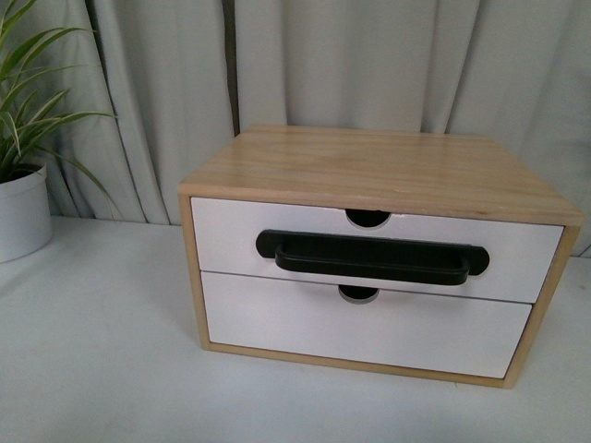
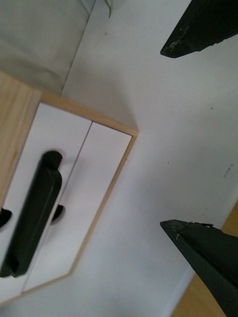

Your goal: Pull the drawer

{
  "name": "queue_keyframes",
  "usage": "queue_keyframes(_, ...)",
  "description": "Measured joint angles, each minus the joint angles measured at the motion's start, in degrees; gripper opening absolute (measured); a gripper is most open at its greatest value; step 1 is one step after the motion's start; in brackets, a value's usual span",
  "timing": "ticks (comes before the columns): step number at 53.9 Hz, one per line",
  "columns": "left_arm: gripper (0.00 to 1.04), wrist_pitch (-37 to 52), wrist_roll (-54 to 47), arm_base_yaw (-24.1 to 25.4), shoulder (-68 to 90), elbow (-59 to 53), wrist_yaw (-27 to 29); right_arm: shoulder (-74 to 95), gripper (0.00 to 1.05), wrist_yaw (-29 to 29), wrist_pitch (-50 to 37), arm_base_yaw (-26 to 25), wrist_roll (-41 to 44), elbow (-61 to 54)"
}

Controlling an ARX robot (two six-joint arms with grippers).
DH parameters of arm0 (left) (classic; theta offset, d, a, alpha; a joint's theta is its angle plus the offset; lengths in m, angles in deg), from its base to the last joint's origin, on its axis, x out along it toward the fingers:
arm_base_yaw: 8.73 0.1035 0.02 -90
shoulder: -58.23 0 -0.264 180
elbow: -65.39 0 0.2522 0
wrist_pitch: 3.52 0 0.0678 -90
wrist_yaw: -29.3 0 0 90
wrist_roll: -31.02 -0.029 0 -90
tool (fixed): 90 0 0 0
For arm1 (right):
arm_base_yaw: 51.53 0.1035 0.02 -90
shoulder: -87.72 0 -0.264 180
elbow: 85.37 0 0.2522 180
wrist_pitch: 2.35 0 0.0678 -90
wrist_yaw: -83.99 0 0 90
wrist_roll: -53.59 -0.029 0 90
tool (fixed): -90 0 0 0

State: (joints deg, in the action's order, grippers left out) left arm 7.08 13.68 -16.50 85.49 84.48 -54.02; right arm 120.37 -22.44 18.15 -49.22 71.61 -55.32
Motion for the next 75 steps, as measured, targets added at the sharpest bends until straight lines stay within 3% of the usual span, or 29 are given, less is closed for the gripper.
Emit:
queue_keyframes(6,0.99,3.5,-7.8,1.7,10.1,5.3,-9.0,5.8,0.96,-4.0,1.4,0.4,5.5,4.9)
queue_keyframes(14,0.99,1.0,-20.8,1.4,23.7,15.0,-20.3,13.4,0.96,-6.2,3.1,1.7,14.1,11.3)
queue_keyframes(24,0.99,-9.6,-35.3,-2.3,35.8,26.5,-25.7,21.9,0.96,-9.9,7.6,2.6,23.3,19.1)
queue_keyframes(38,0.99,-22.5,-50.0,-7.8,46.9,36.7,-24.3,30.8,0.96,-11.8,12.5,4.7,33.9,25.5)
queue_keyframes(54,0.99,-26.5,-57.3,-13.1,57.8,44.2,-21.7,39.4,0.96,-10.6,12.2,9.0,40.1,29.7)
queue_keyframes(75,0.99,-28.0,-60.9,-18.4,67.9,54.1,-19.6,45.5,0.96,-9.1,9.6,10.3,41.6,31.9)
